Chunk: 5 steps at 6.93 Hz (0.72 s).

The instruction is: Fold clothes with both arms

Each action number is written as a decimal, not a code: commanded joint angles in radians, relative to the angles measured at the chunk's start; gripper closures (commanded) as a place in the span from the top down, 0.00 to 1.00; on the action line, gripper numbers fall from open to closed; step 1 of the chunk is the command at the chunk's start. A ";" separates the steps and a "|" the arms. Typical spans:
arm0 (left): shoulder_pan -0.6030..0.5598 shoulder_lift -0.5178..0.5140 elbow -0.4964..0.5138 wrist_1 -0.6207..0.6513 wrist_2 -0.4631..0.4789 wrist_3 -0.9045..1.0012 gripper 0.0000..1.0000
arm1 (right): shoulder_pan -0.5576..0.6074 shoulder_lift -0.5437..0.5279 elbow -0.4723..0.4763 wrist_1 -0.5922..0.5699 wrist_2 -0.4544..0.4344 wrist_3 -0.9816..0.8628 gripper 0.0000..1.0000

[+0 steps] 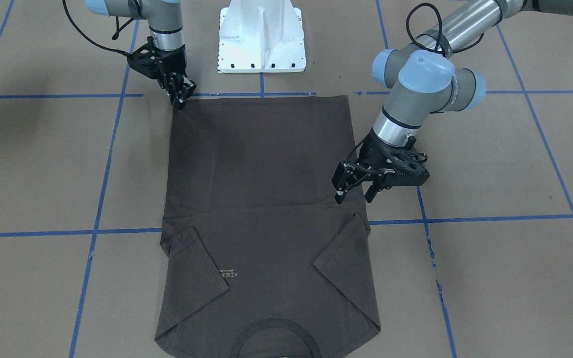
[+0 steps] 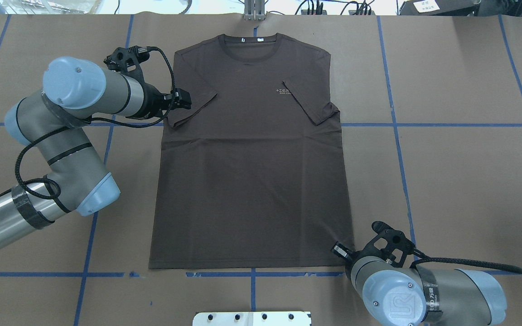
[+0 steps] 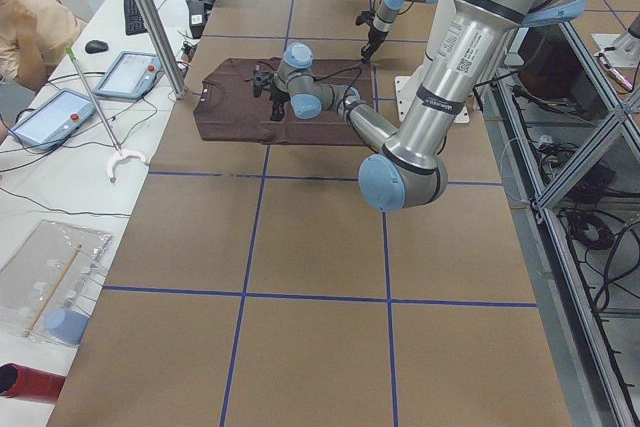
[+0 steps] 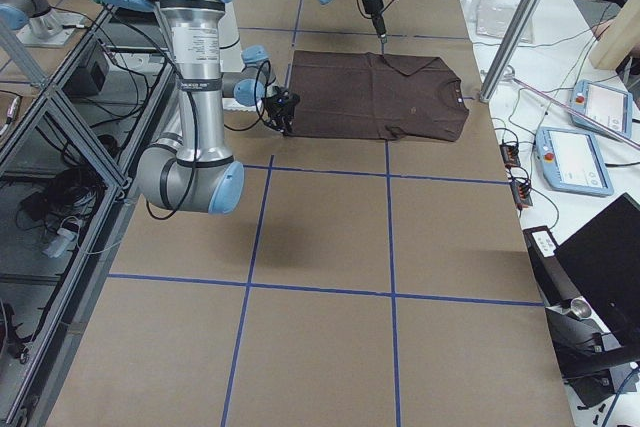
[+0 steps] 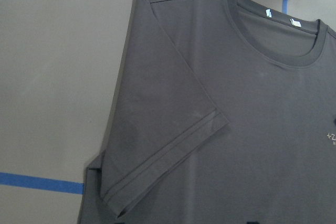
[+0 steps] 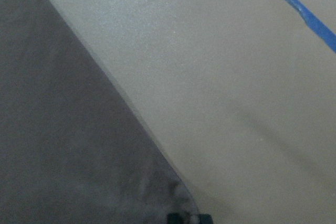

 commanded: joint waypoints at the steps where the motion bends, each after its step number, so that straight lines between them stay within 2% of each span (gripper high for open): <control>1: 0.002 -0.002 0.000 0.000 0.000 -0.001 0.83 | 0.001 -0.002 0.007 0.000 0.003 -0.010 0.00; 2: 0.002 -0.002 -0.001 0.000 0.000 -0.003 0.83 | 0.003 -0.001 0.016 0.000 0.003 -0.010 0.00; 3: 0.006 0.012 -0.047 0.009 -0.014 0.002 0.81 | 0.001 0.003 0.030 0.000 0.003 -0.010 0.00; 4: 0.078 0.056 -0.146 0.023 -0.009 -0.032 0.81 | 0.004 0.006 0.028 0.003 -0.002 -0.019 0.00; 5: 0.145 0.140 -0.281 0.064 0.017 -0.169 1.00 | 0.007 0.007 0.044 0.009 -0.002 -0.028 0.00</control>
